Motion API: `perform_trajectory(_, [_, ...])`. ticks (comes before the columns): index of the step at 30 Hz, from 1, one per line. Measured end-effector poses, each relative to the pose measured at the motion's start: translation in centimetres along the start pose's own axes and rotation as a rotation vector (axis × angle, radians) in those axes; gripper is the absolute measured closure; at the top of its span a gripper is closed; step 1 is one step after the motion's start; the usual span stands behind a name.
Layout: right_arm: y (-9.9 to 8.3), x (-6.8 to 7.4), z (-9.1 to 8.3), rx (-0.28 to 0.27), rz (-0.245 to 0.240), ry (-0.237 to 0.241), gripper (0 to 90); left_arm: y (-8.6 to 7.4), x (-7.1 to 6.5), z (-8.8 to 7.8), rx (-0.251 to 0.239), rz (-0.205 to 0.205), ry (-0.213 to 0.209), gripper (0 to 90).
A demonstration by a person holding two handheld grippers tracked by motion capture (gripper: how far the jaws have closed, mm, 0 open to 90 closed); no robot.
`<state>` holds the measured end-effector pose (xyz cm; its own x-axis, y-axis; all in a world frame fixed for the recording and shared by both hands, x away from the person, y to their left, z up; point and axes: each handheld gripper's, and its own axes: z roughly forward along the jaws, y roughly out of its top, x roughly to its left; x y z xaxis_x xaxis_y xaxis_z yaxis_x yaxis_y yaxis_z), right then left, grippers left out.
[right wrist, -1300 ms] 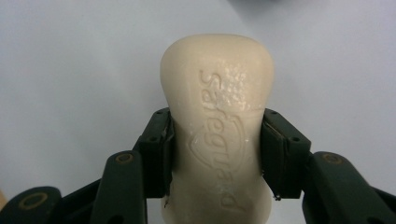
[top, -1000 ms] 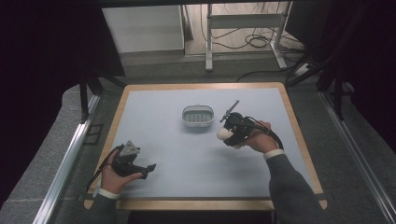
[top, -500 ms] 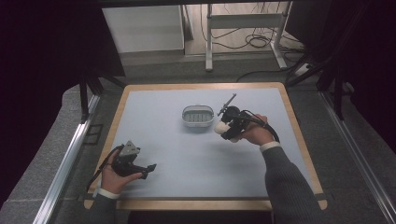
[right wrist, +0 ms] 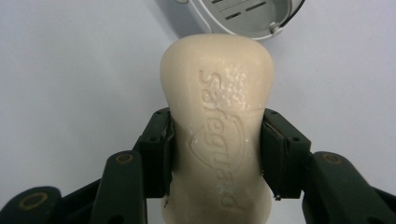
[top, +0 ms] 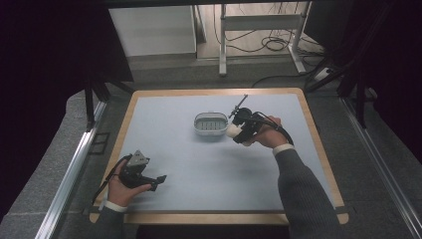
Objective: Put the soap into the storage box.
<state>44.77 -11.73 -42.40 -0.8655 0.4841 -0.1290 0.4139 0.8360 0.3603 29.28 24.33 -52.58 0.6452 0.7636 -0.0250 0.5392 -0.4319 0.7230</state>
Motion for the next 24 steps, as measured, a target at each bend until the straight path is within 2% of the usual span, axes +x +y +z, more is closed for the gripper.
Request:
perform_trajectory(6, [0.5,-0.4,0.1,-0.001,0.004,-0.003,49.7,0.0,0.0,0.0,-0.001,-0.001,0.0,5.8])
perform_trajectory(17, [1.5,-0.3,0.4,0.001,-0.021,-0.004,49.7,0.0,0.0,-0.1,-0.003,-0.003,-0.001,5.8])
perform_trajectory(20, [1.7,-0.5,0.5,-0.003,-0.009,0.01,49.7,0.0,0.0,-0.2,-0.004,-0.002,0.0,5.8])
perform_trajectory(21, [1.7,-0.6,0.5,-0.008,-0.01,0.029,49.7,0.0,0.0,-0.2,-0.003,-0.002,0.0,5.8])
perform_trajectory(24, [1.9,-0.7,0.6,-0.005,-0.01,0.022,49.7,0.0,0.0,-0.1,-0.003,-0.002,-0.003,5.8])
